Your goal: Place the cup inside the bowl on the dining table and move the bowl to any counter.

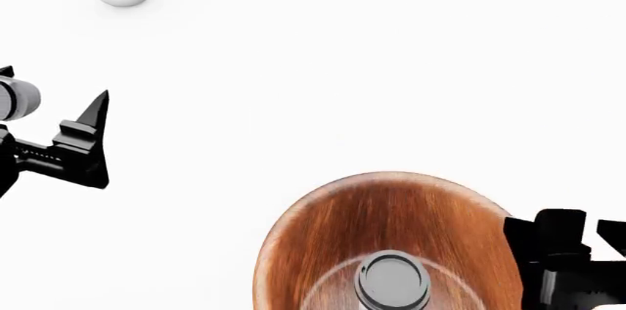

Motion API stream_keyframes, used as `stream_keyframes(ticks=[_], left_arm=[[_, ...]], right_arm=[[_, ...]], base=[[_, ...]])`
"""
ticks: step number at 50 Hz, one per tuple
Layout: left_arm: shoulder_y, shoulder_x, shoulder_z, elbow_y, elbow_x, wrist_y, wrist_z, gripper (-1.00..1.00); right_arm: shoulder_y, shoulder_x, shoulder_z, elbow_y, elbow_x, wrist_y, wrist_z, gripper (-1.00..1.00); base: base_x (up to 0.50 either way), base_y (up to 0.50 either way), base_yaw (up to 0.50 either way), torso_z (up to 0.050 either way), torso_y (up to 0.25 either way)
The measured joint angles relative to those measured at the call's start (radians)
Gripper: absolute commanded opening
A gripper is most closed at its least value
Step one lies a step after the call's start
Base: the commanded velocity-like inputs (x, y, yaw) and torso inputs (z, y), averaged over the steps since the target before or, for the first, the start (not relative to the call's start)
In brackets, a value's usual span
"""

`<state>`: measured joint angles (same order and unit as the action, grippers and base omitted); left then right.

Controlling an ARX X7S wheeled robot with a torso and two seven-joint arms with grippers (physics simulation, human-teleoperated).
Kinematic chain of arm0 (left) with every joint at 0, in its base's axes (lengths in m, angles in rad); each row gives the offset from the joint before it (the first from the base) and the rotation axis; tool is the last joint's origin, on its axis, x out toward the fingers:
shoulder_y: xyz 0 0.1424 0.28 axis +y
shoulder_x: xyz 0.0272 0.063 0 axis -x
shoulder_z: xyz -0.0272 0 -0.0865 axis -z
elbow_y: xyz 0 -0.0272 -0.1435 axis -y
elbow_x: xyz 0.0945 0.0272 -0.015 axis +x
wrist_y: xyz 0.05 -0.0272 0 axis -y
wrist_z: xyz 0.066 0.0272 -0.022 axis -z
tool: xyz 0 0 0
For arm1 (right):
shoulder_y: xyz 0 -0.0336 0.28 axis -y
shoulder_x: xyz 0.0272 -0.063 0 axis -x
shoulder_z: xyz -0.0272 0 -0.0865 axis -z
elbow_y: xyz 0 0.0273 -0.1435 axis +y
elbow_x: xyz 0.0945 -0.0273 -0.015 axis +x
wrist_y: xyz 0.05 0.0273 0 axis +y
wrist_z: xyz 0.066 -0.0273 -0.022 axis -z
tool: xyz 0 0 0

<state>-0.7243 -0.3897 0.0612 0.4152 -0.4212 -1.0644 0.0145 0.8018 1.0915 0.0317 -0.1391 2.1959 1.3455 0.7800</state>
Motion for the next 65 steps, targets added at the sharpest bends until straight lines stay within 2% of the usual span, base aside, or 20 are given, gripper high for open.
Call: stream_keyframes(ticks=[5,12,23,39,65], left_arm=[[-0.001,-0.003,-0.003,0.003,-0.003,-0.002,-0.001,1.0],[0.0,-0.004,-0.005,0.006,-0.006,-0.002,-0.004,1.0],[-0.003,-0.008,-0.003,0.009,-0.009,-0.006,-0.007,1.0],[-0.003,-0.014,-0.002,0.011,-0.014,-0.007,-0.011,1.0],[0.007,-0.019,-0.006,0.004,-0.023,0.004,-0.012,1.0]], right_arm=[[-0.042,0.012,0.015,0.024,-0.003,0.003,-0.017,1.0],[-0.019,0.004,-0.016,0.079,-0.047,0.021,-0.041,1.0],[0.063,-0.075,-0.092,0.171,-0.218,0.056,-0.125,1.0],[0.085,-0.172,-0.167,0.218,-0.438,0.036,-0.258,1.0],[0.086,-0.211,-0.247,0.227,-0.551,0.029,-0.359,1.0]], base=[[0.0,0.0,0.0,0.0,0.0],[0.0,0.0,0.0,0.0,0.0],[0.0,0.0,0.0,0.0,0.0],[0.0,0.0,0.0,0.0,0.0],[0.0,0.0,0.0,0.0,0.0]])
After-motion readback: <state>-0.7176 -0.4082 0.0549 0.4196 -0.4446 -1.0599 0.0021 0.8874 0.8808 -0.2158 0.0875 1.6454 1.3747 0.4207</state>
